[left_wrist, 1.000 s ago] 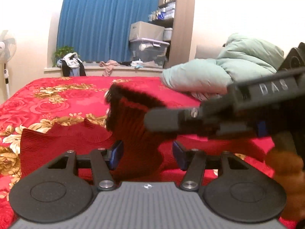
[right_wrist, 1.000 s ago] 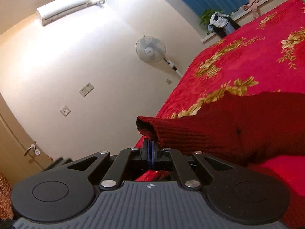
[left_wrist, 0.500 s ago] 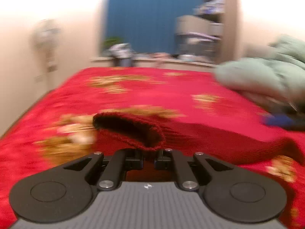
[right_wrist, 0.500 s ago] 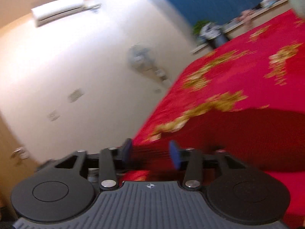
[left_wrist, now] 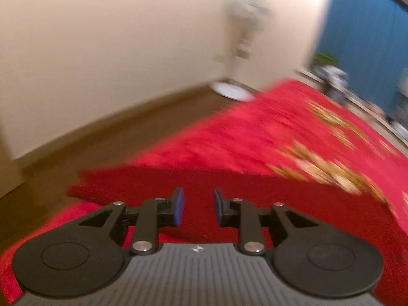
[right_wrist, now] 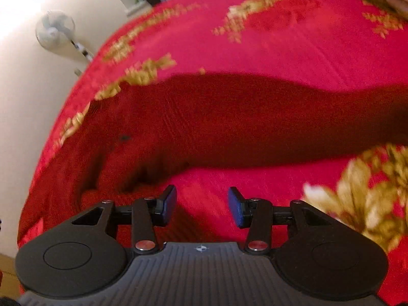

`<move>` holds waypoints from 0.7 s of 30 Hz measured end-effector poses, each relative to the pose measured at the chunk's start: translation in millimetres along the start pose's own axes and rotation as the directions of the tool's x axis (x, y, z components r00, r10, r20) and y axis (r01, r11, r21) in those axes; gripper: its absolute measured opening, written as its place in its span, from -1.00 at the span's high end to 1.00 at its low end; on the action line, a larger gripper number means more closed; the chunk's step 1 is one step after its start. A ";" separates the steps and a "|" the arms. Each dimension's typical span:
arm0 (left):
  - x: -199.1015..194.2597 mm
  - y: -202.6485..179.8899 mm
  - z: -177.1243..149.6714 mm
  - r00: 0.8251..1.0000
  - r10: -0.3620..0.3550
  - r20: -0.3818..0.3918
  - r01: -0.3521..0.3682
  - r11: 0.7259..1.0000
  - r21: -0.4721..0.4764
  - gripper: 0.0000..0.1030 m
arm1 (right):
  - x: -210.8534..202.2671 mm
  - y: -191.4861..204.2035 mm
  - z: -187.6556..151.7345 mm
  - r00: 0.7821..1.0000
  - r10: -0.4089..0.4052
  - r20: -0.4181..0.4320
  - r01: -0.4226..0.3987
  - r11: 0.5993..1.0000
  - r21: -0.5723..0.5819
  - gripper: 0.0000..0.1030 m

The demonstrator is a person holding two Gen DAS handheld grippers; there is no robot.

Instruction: Fold small clothes

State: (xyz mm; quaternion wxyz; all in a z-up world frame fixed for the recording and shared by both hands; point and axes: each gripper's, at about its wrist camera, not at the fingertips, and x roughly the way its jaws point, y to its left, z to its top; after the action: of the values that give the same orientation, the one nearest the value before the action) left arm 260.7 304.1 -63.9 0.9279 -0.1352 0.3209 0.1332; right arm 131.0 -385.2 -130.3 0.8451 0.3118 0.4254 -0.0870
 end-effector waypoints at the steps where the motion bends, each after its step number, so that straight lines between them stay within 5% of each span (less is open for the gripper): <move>1: -5.7 -12.3 -7.5 0.998 -0.057 -0.023 0.058 0.998 0.024 0.40 | -3.8 -4.0 -3.6 1.000 0.003 -0.002 -0.003 1.000 0.007 0.08; 3: -20.1 -33.4 -26.2 0.981 -0.174 -0.081 0.179 0.982 0.060 0.40 | -13.1 -10.7 -10.5 1.000 0.006 -0.011 -0.006 1.000 0.006 0.08; 7: -50.8 -63.4 -70.2 0.910 -0.330 -0.252 0.358 0.931 0.073 0.40 | -48.4 -19.7 -25.5 1.000 -0.011 0.008 0.011 1.000 -0.010 0.08; 10: -79.0 -70.6 -116.7 0.856 -0.374 -0.357 0.430 0.898 0.090 0.21 | -84.4 -26.1 -40.8 0.998 -0.011 0.057 0.014 0.999 -0.046 0.08; 14: -94.5 -75.6 -185.8 0.781 -0.362 -0.510 0.473 0.875 0.104 0.19 | -116.7 -40.4 -54.6 0.994 -0.008 0.109 0.011 1.000 -0.024 0.08; 19: -98.6 -77.0 -236.5 0.755 -0.320 -0.573 0.464 0.877 0.121 0.20 | -136.8 -56.2 -72.9 0.989 -0.026 0.144 0.031 0.999 -0.039 0.08; 21: -105.3 -82.3 -247.8 0.746 -0.336 -0.574 0.494 0.859 0.139 0.28 | -138.8 -57.6 -76.1 0.987 -0.038 0.155 0.047 0.997 -0.057 0.08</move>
State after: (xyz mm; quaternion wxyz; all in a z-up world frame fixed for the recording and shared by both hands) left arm 69.6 127.5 -171.4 0.8174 -0.1017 0.5414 -0.1685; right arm -29.8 -401.4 -82.8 0.8824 0.2693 0.3680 -0.1157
